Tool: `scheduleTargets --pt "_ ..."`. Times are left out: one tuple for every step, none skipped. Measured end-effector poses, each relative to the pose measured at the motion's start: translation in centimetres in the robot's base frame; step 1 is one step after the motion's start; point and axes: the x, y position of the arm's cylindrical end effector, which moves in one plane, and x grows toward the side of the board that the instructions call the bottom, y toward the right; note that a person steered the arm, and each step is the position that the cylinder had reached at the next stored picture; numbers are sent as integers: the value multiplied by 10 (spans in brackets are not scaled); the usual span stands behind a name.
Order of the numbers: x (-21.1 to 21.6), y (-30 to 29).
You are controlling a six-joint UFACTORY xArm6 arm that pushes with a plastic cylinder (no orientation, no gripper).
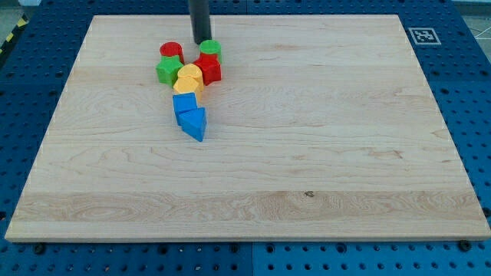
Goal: Move your arm to separate red star and green circle
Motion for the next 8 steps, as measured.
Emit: scheduleTargets --pt "10 -18" --pt "28 -22" --pt "47 -18" --pt "52 -12" --pt "52 -7" --pt "52 5" --pt "55 15" --pt "67 18"
